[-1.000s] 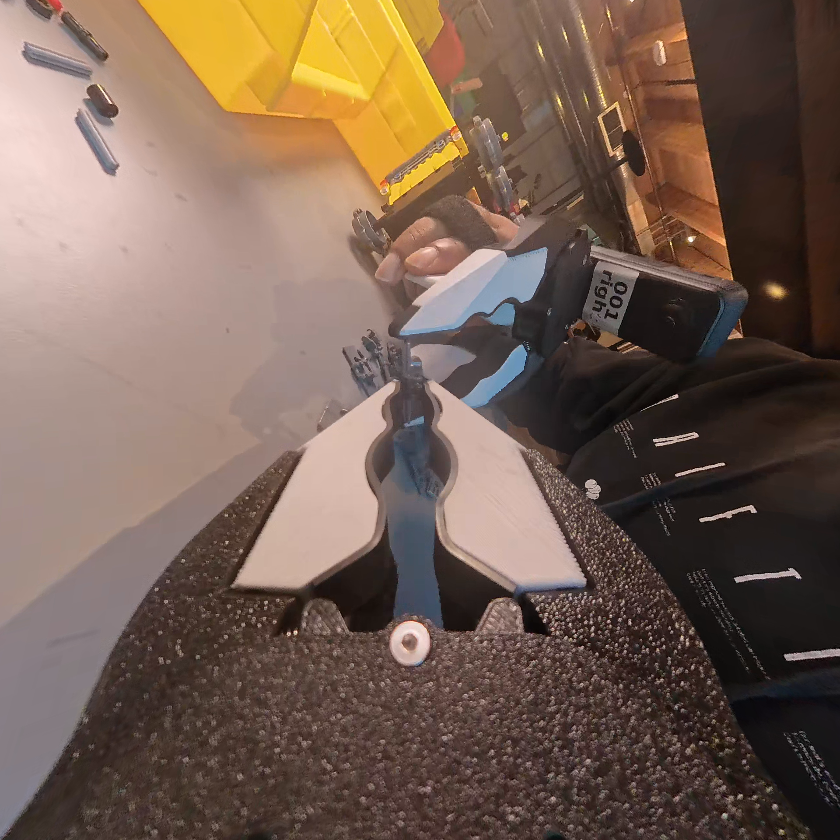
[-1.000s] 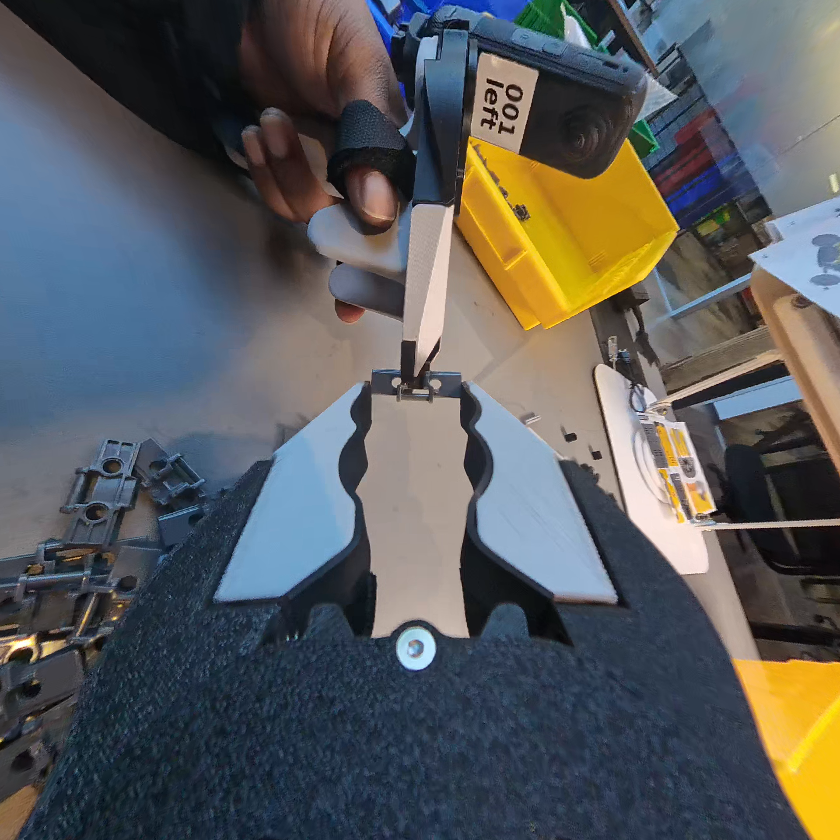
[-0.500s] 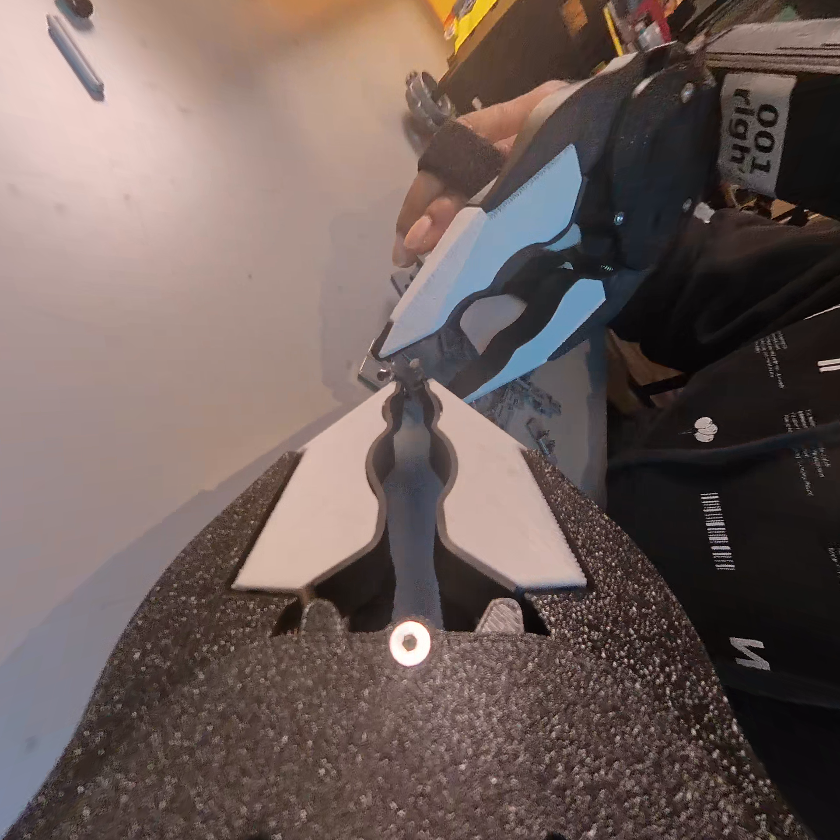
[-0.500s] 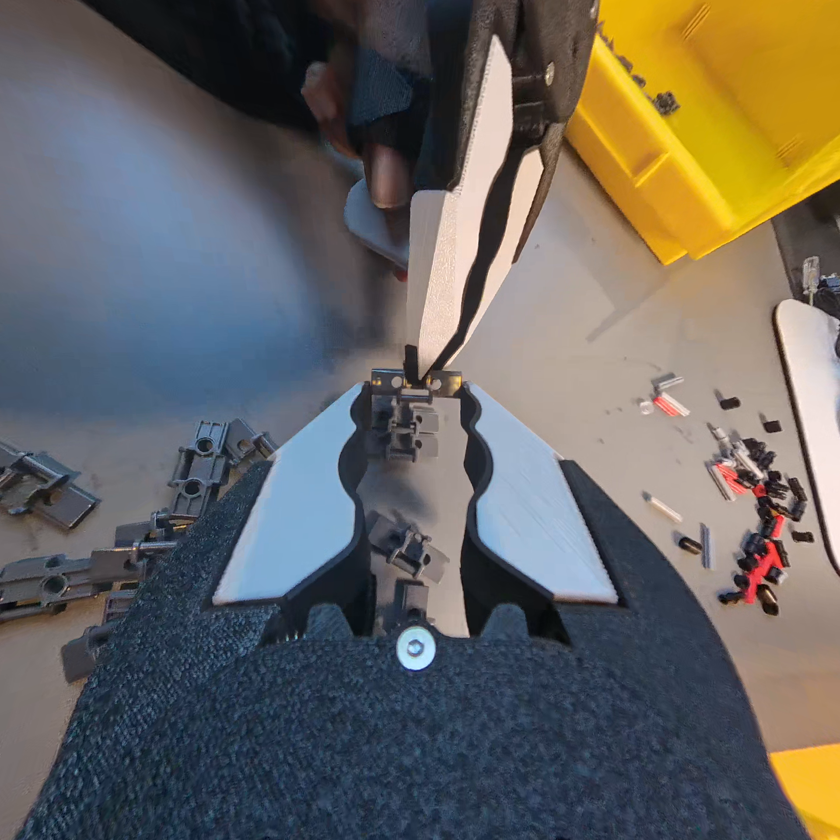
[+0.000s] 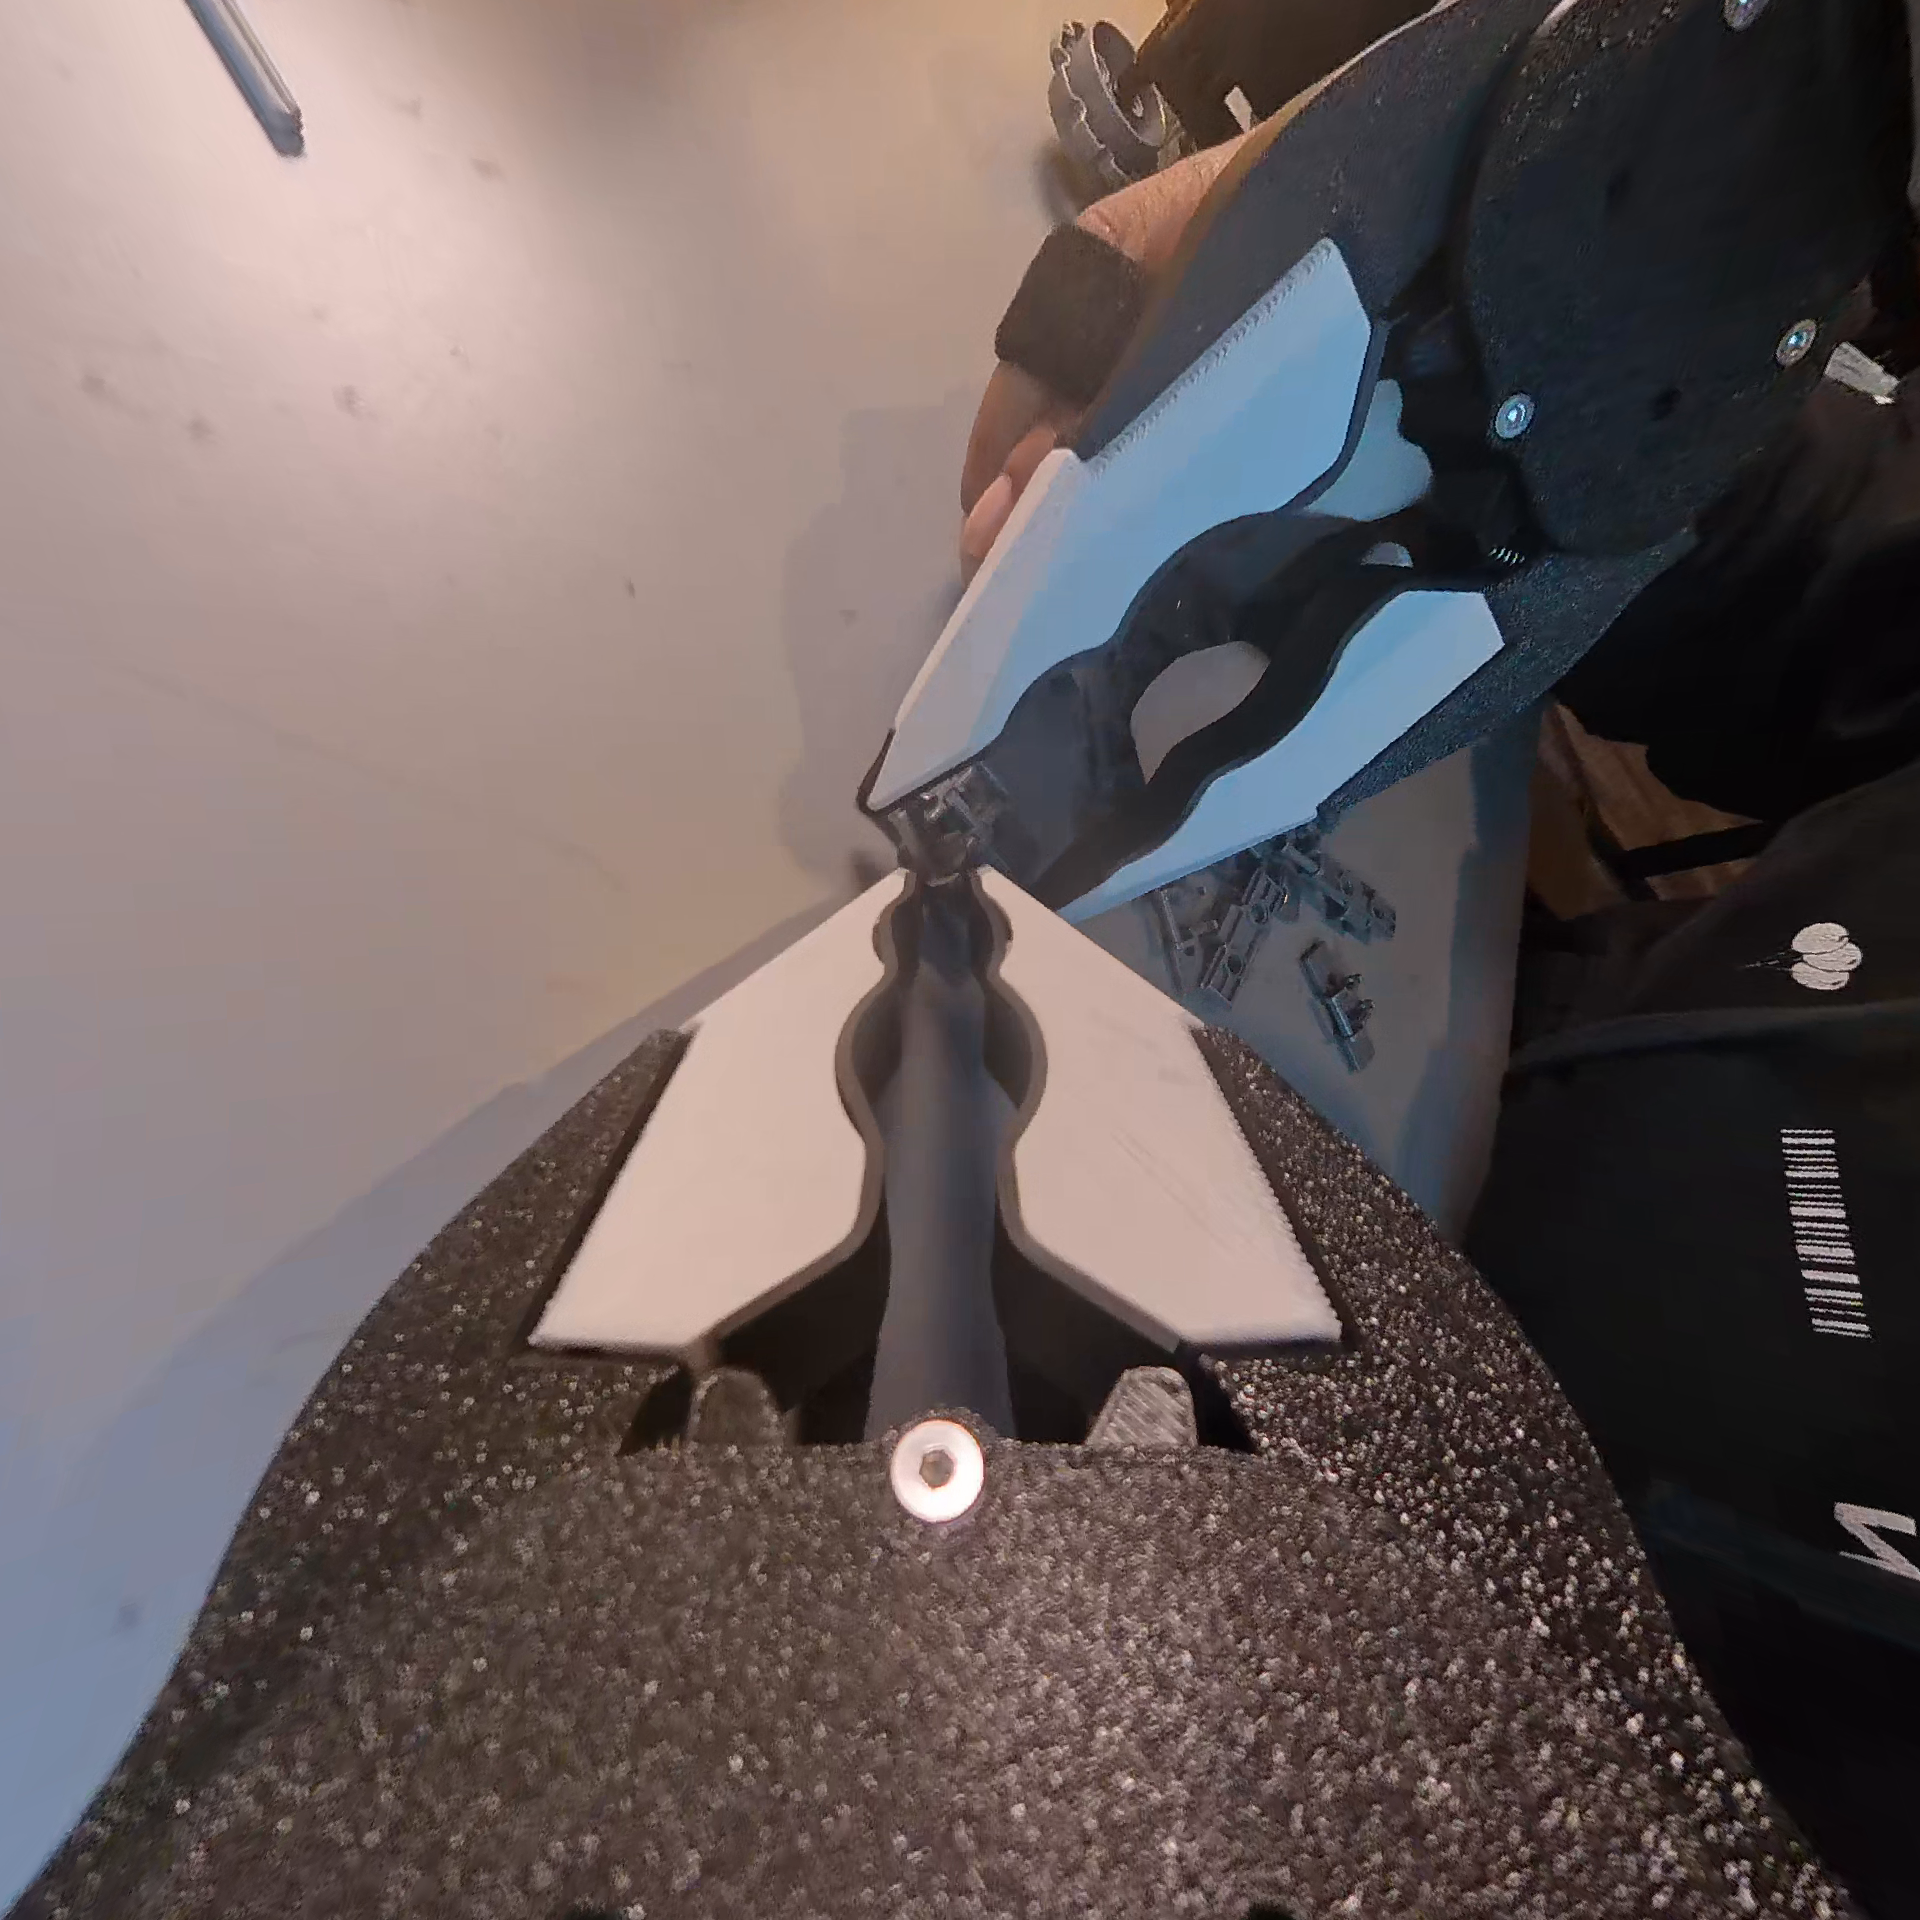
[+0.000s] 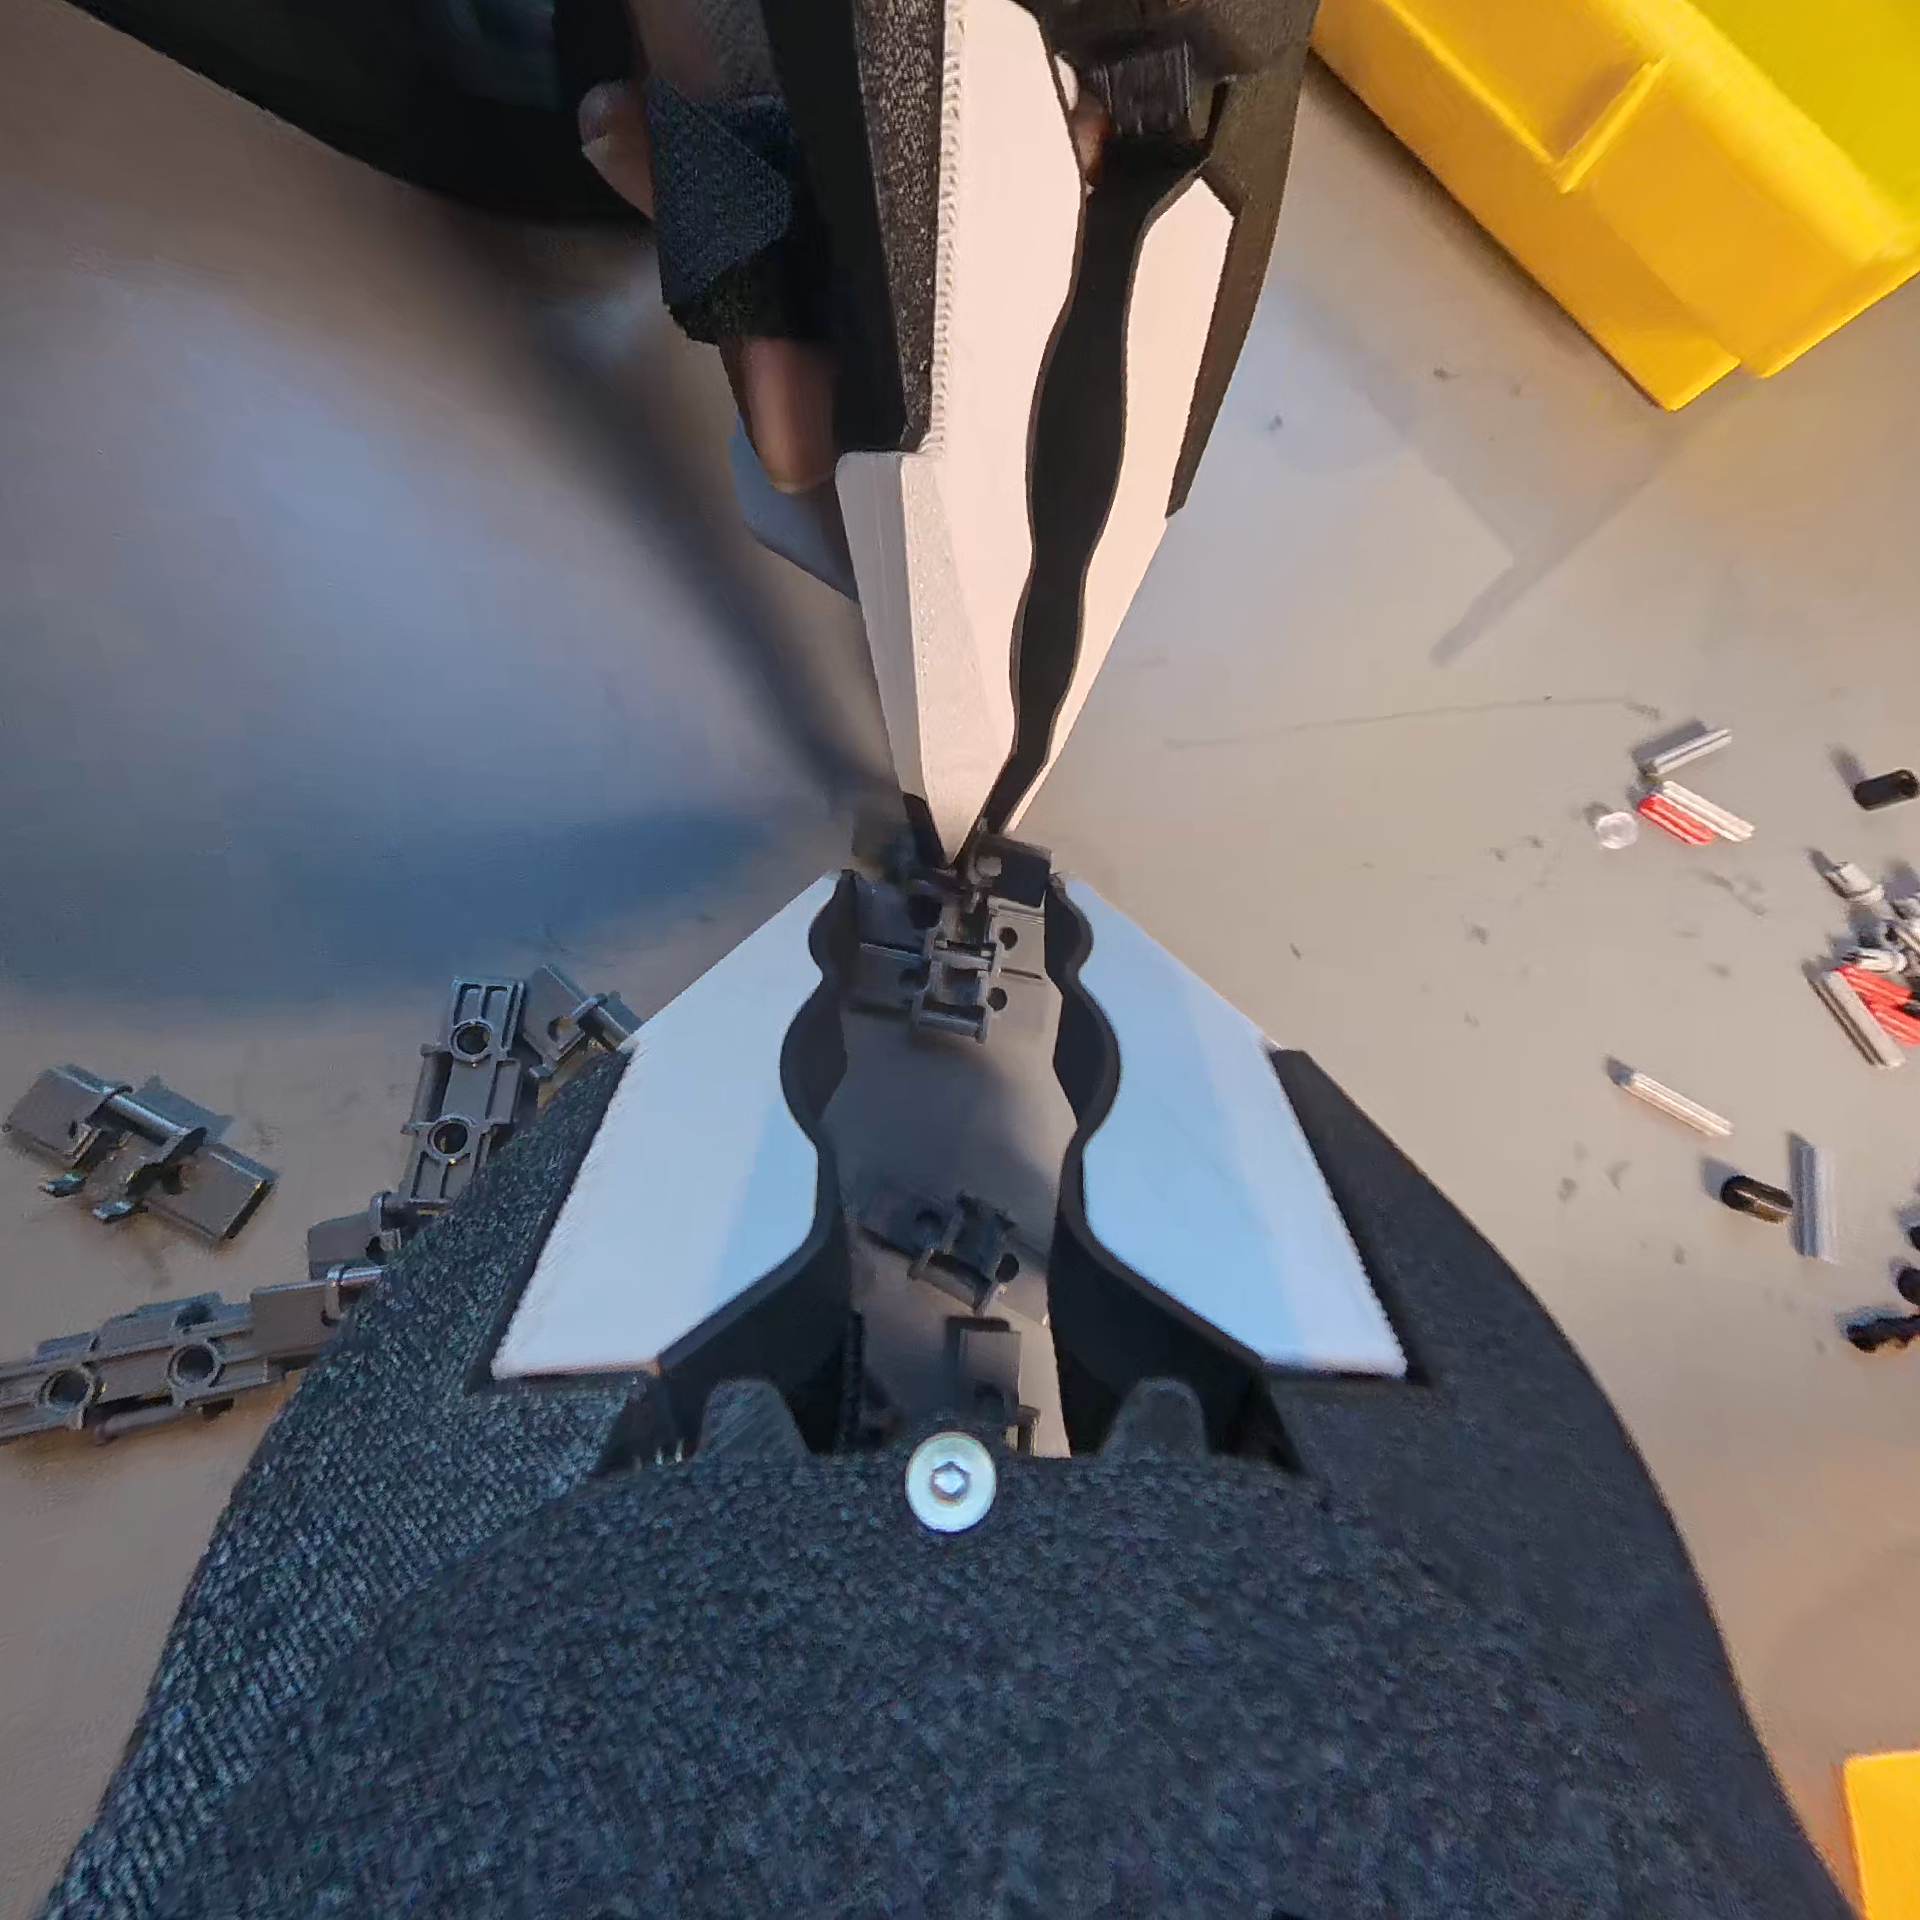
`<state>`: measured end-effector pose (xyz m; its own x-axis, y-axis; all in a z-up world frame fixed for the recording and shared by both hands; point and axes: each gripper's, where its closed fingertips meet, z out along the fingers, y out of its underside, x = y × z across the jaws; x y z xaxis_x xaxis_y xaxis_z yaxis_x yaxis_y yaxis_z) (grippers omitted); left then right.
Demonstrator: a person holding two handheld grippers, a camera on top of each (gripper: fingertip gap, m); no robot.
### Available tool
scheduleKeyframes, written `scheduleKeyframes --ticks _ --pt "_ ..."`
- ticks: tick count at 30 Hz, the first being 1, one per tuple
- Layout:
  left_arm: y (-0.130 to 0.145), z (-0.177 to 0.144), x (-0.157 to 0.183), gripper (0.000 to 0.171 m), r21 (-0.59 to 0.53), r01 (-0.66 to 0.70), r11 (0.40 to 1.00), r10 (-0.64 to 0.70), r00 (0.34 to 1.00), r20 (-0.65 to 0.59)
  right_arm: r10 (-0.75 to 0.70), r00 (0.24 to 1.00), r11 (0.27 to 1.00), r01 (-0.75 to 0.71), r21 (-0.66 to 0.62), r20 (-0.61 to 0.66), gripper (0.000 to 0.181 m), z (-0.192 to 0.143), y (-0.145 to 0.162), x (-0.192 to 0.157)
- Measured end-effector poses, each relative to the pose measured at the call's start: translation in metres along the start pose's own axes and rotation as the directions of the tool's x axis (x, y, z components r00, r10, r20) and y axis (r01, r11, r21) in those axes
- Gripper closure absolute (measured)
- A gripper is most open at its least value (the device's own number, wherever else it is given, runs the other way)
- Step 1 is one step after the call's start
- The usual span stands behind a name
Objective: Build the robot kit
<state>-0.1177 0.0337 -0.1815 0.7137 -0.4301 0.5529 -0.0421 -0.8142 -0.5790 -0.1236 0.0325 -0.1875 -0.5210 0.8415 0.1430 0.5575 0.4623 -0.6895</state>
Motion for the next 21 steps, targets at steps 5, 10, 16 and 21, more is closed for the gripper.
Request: scheduleKeyframes --ticks 5,10,16,21 --pt "-0.003 -0.003 -0.004 0.166 0.018 0.032 0.999 -0.031 0.999 -0.012 -0.010 1.000 1.000 0.011 0.006 -0.018 0.143 -0.011 0.000 0.004" --pt "-0.006 -0.004 -0.006 0.166 0.021 0.059 0.998 -0.058 0.998 -0.036 -0.028 0.999 0.999 0.028 0.023 -0.026 0.167 -0.019 -0.003 0.006" --pt "-0.010 -0.002 -0.012 0.166 -0.024 0.051 0.998 -0.051 0.998 -0.041 -0.030 0.997 0.999 0.031 0.018 -0.076 0.180 -0.013 -0.002 0.014" --pt "-0.016 -0.006 -0.010 0.166 -0.070 0.005 0.998 -0.010 0.998 -0.066 0.027 0.998 0.999 -0.028 -0.016 -0.052 0.172 -0.017 0.009 0.015"
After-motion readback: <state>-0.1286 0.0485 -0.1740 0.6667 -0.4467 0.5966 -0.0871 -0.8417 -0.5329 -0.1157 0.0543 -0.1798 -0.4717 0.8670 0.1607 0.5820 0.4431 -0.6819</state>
